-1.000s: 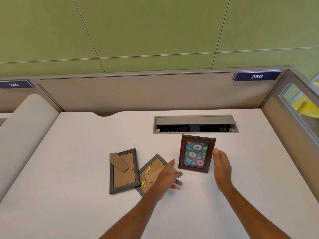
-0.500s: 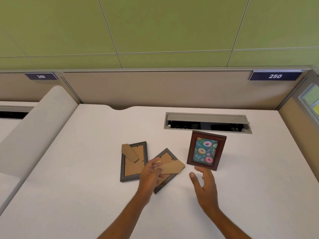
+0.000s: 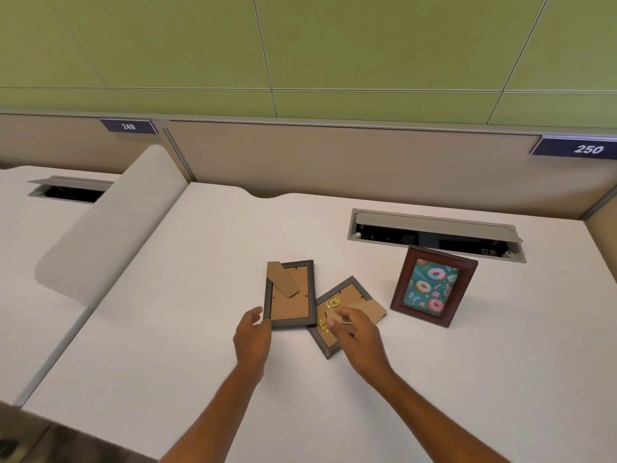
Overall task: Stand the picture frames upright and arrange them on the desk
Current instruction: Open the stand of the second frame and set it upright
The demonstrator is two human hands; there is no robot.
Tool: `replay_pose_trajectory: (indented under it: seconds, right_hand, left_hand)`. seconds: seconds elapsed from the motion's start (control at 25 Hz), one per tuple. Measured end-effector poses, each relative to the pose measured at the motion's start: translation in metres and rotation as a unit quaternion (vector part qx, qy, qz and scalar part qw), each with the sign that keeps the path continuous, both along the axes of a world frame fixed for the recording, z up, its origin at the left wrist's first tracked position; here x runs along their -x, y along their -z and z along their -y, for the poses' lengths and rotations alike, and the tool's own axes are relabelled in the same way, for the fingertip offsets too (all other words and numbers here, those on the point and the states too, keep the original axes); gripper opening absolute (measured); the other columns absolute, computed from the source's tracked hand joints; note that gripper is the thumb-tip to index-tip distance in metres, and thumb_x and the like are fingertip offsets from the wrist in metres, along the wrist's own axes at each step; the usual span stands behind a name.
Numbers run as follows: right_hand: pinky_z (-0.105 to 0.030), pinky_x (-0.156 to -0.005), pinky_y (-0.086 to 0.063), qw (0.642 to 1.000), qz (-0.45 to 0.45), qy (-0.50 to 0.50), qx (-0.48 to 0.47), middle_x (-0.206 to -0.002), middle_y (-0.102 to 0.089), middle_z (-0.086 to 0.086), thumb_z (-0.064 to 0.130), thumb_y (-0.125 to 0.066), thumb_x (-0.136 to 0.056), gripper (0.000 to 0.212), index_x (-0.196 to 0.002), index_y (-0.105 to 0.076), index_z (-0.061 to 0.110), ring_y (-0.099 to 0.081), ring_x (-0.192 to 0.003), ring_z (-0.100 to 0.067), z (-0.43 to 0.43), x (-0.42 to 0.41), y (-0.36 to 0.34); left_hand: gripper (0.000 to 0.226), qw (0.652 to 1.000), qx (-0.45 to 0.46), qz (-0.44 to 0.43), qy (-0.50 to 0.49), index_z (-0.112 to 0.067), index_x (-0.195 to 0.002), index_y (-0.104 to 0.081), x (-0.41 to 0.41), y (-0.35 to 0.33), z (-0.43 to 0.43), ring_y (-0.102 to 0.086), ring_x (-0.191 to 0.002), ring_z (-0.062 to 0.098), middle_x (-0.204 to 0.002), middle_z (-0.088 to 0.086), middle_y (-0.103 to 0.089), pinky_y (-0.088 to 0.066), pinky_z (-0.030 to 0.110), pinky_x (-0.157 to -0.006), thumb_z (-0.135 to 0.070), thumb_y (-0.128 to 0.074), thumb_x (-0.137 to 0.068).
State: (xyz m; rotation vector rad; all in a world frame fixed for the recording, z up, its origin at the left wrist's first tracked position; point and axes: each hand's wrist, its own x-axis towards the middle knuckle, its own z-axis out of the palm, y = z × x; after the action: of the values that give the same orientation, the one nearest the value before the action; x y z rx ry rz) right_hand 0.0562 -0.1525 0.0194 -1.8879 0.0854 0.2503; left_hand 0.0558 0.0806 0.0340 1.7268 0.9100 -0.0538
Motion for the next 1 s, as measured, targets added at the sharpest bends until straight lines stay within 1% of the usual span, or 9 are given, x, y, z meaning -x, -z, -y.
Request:
replay_pose_trajectory:
  seconds: [0.2,0.36,0.44,0.52,0.6,0.68,0.84,0.92,1.0]
  right_hand:
    - [-0.034,-0.103,-0.053,0.993,-0.074,-0.064,0.060,-0.133,-0.060,0.011,0.061,-0.071,-0.094,0.062,-0.144,-0.059,0.025,-0.059,-0.124,-0.014,-0.035,-0.013,-0.005]
    - [-0.039,-0.100,-0.056,0.993,-0.090,-0.057,0.058,-0.127,-0.067,-0.002,0.050,-0.074,-0.097,0.052,-0.137,-0.061,0.018,-0.063,-0.119,-0.025,-0.053,-0.016,-0.007]
    - [-0.036,-0.102,-0.055,0.992,-0.101,-0.050,0.050,-0.129,-0.066,-0.002,0.045,-0.074,-0.098,0.056,-0.143,-0.059,0.016,-0.063,-0.121,-0.024,-0.059,-0.016,-0.007]
    - [-0.033,-0.101,-0.055,0.992,-0.108,-0.040,0.043,-0.129,-0.065,0.001,0.042,-0.075,-0.099,0.056,-0.145,-0.058,0.015,-0.062,-0.121,-0.020,-0.063,-0.017,-0.005]
    - [-0.030,-0.097,-0.053,0.992,-0.124,-0.020,0.027,-0.130,-0.065,0.001,0.040,-0.076,-0.098,0.054,-0.143,-0.059,0.016,-0.061,-0.122,-0.019,-0.066,-0.019,-0.002]
    - [-0.028,-0.095,-0.050,0.990,-0.139,0.003,0.006,-0.130,-0.065,0.003,0.038,-0.078,-0.097,0.050,-0.140,-0.060,0.019,-0.061,-0.123,-0.018,-0.068,-0.022,-0.002]
    - [-0.035,-0.103,-0.058,0.986,-0.157,0.044,-0.034,-0.124,-0.067,0.008,0.035,-0.080,-0.096,0.036,-0.128,-0.063,0.029,-0.064,-0.123,-0.018,-0.072,-0.026,0.001]
    - [-0.041,-0.106,-0.060,0.983,-0.168,0.059,-0.053,-0.125,-0.069,0.006,0.035,-0.080,-0.096,0.033,-0.125,-0.065,0.031,-0.066,-0.122,-0.018,-0.072,-0.028,0.005]
    - [-0.034,-0.092,-0.063,0.980,-0.176,0.072,-0.066,-0.124,-0.072,0.002,0.033,-0.079,-0.097,0.031,-0.126,-0.069,0.027,-0.068,-0.115,-0.016,-0.070,-0.030,0.004]
  left_hand:
    - [0.056,0.997,0.047,-0.043,0.044,-0.020,-0.160,-0.049,-0.009,0.013,-0.023,-0.054,-0.144,0.030,-0.161,0.007,-0.054,-0.047,0.050,-0.122,-0.020,-0.061,-0.105]
    - [0.054,0.996,0.059,-0.052,0.051,-0.016,-0.159,-0.051,-0.016,0.021,-0.034,-0.052,-0.145,0.030,-0.162,0.006,-0.053,-0.048,0.054,-0.120,-0.021,-0.058,-0.106]
    - [0.042,0.994,0.074,-0.058,0.047,-0.016,-0.148,-0.061,-0.018,0.024,-0.038,-0.059,-0.132,0.028,-0.150,0.006,-0.060,-0.053,0.046,-0.112,-0.018,-0.058,-0.107]
    - [0.019,0.993,0.090,-0.059,0.051,-0.023,-0.118,-0.071,-0.018,0.027,-0.041,-0.060,-0.109,0.023,-0.124,0.004,-0.064,-0.053,0.039,-0.095,-0.015,-0.058,-0.107]
    - [0.018,0.992,0.096,-0.059,0.058,-0.027,-0.109,-0.070,-0.019,0.031,-0.046,-0.059,-0.101,0.021,-0.111,-0.001,-0.064,-0.052,0.038,-0.089,-0.014,-0.058,-0.107]
    - [0.020,0.992,0.092,-0.054,0.074,-0.026,-0.120,-0.070,-0.019,0.033,-0.049,-0.061,-0.100,0.017,-0.116,-0.002,-0.066,-0.053,0.037,-0.092,-0.016,-0.059,-0.106]
    - [0.050,0.989,0.096,-0.053,0.100,-0.018,-0.154,-0.058,-0.022,0.039,-0.054,-0.059,-0.134,0.025,-0.149,0.002,-0.063,-0.051,0.049,-0.118,-0.018,-0.062,-0.104]
    - [0.050,0.988,0.106,-0.050,0.102,-0.019,-0.154,-0.057,-0.024,0.037,-0.055,-0.060,-0.133,0.025,-0.149,0.003,-0.062,-0.052,0.048,-0.117,-0.018,-0.062,-0.104]
    - [0.047,0.986,0.123,-0.039,0.108,-0.019,-0.153,-0.058,-0.026,0.036,-0.059,-0.063,-0.128,0.026,-0.146,0.006,-0.063,-0.058,0.042,-0.107,-0.016,-0.061,-0.107]
